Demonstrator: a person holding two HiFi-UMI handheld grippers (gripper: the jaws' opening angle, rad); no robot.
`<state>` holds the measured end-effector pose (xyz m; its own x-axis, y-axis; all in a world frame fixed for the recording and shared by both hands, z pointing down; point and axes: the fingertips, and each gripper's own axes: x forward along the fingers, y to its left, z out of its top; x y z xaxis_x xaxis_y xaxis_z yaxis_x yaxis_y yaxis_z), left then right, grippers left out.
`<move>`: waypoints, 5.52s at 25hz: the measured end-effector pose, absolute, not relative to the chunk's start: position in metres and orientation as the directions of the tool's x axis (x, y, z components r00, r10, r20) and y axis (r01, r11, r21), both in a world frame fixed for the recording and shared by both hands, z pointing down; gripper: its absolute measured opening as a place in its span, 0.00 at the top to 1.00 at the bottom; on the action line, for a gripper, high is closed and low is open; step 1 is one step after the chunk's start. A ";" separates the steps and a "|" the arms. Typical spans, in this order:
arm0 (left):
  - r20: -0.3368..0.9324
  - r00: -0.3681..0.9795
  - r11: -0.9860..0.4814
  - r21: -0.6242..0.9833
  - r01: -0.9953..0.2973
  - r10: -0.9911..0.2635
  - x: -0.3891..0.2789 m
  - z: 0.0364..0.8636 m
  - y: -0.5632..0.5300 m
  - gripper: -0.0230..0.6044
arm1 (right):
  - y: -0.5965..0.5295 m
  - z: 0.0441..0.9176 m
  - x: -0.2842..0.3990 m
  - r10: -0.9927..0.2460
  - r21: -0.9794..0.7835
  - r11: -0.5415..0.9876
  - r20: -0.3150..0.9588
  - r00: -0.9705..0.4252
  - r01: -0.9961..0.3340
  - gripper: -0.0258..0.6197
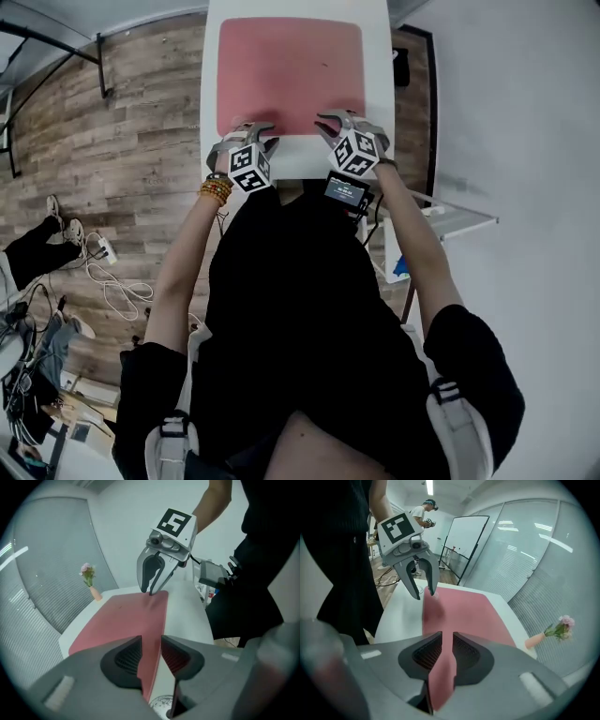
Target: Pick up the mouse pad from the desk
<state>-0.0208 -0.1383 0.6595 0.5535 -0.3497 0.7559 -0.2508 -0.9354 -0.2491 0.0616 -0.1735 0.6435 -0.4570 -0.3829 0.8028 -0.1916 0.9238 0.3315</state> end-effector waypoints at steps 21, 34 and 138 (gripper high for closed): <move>0.830 0.503 -0.957 -0.113 -0.268 -0.240 -0.020 0.717 -0.146 0.77 | -0.142 0.742 0.079 -0.124 0.107 0.992 0.939 -0.319 -0.070 0.75; 0.818 0.525 -0.954 -0.091 -0.285 -0.234 0.001 0.719 -0.143 0.77 | -0.141 0.743 0.077 -0.031 -0.003 0.993 0.956 -0.292 -0.114 0.81; 0.816 0.462 -0.761 0.043 -0.648 -0.347 -0.044 0.724 -0.156 0.89 | -0.153 0.735 0.081 -0.084 -0.105 0.870 0.931 -0.355 -0.482 0.87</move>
<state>-0.0438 -0.1555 0.7241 0.4623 -0.3470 0.8160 -0.6476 -0.7607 0.0434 0.0807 -0.1532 0.7354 -0.3551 -0.0843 0.9310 -0.4820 0.8699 -0.1050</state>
